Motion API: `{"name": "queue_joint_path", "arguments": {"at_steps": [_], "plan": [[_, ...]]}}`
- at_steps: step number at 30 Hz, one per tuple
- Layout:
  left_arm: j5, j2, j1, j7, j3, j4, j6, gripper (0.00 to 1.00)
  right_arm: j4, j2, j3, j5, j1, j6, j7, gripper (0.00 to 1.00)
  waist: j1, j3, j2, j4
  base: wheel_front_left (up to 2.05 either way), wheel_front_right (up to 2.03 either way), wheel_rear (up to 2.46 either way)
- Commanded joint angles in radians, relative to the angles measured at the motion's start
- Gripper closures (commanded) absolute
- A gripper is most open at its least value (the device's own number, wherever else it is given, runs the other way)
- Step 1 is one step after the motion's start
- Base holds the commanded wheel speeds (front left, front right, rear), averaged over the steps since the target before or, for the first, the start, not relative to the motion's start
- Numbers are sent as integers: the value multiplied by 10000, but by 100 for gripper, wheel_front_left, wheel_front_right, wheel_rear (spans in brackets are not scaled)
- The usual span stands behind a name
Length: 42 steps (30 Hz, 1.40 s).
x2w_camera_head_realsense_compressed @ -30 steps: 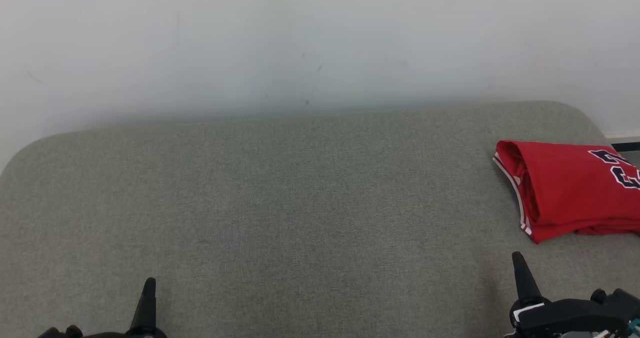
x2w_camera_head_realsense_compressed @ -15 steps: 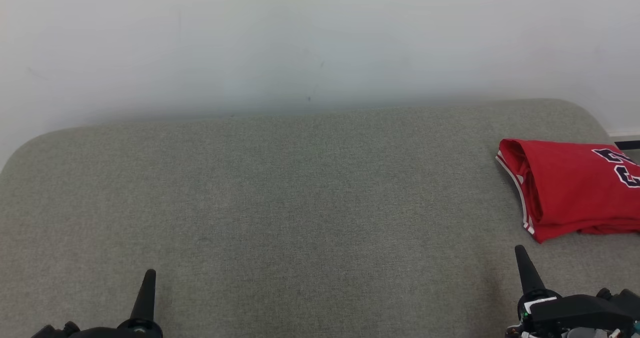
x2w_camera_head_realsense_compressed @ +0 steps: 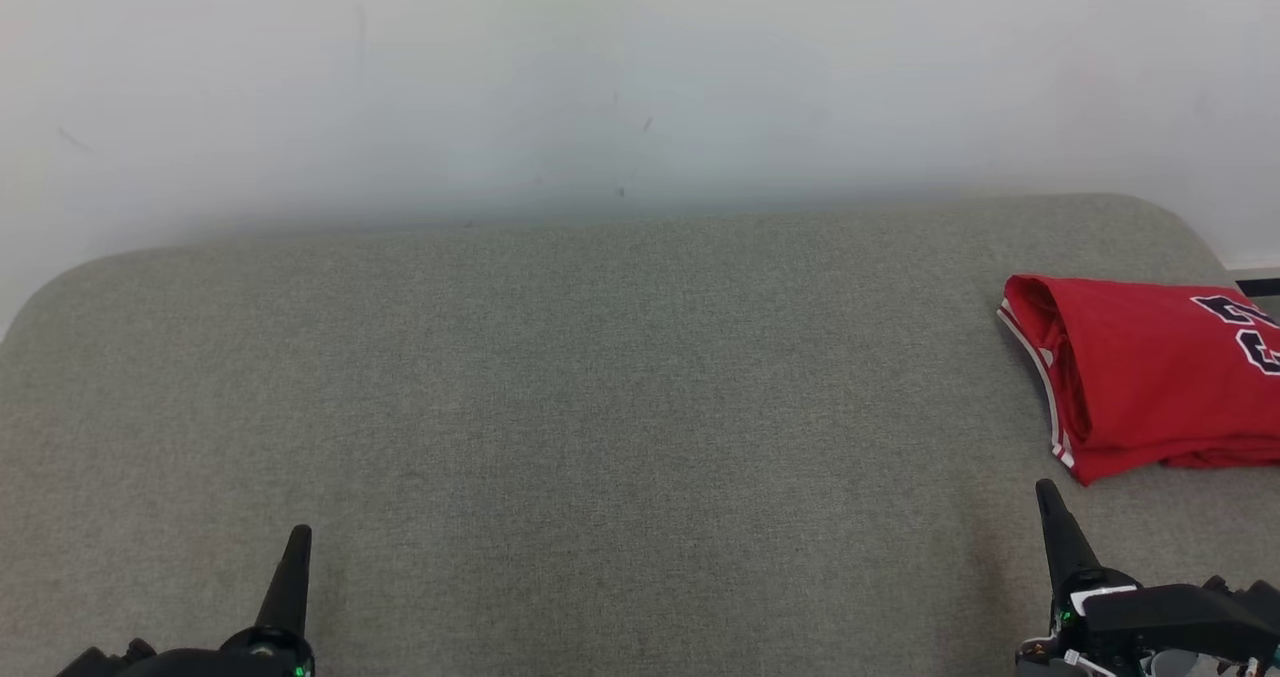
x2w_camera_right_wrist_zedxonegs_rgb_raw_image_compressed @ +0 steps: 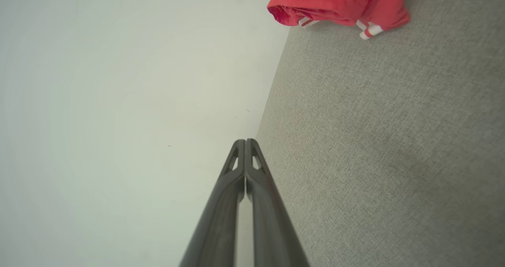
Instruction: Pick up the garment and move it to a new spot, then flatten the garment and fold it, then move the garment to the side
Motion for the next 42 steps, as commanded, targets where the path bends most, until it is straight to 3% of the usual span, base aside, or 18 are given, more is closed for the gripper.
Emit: {"name": "queue_joint_path", "arguments": {"at_steps": [1,34,42], "plan": [[-244,59,-190,56,37,-95,-48,100,-111,10,-40,271,-107,-17,69,100,-1,9,-1,6,0,0,0],[-2527,78,-361,655,131,-285,-215,100,-484,29,-244,2740,-124,-23,539,100,-1,203,-1,119,0,0,0],[-2504,76,-349,655,129,-277,-207,100,-472,29,-239,2690,-121,-23,538,100,-1,204,-1,120,0,0,0]]}}
